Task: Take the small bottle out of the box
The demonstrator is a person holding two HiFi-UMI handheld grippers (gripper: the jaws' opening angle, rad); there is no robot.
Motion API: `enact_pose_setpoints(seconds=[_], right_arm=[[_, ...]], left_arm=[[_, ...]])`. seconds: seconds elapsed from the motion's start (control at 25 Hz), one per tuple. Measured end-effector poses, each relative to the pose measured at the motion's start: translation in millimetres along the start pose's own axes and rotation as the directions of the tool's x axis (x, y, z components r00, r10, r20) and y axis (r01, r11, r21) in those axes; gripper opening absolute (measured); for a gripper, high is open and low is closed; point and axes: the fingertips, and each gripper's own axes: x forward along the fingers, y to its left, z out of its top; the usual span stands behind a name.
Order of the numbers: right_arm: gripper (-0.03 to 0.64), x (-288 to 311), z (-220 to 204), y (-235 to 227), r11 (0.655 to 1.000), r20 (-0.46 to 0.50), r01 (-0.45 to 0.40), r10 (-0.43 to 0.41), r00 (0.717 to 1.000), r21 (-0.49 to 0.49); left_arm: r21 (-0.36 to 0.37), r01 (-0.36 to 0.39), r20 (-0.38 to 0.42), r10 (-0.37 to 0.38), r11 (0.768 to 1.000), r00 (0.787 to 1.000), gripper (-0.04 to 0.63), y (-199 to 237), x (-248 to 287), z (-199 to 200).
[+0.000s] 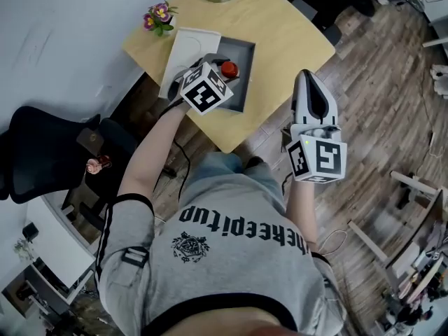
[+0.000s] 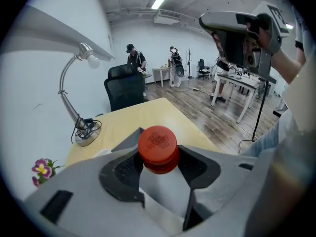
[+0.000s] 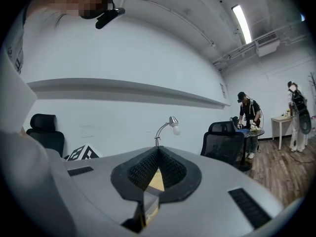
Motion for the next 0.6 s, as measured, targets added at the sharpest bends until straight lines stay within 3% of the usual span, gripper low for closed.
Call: enact_pose_setpoints(seconds=[0.28, 0.6], right_arm=[[0.002, -10.4, 8.1, 14.9, 0.998, 0.011, -0.068, 0.068, 0.998, -0.012], [0.002, -24.3, 19.8, 29.0, 0.990, 0.030, -0.138, 0.138, 0.990, -0.024]], left_arm=[[-0.090, -0.093, 0.108, 0.103, 0.992, 0.989, 0.222, -13.6, -37.4, 16.8], [-0.158, -0.178, 0.209, 0.209, 0.971, 0.955, 0.222, -33.1, -81.9, 38.7]])
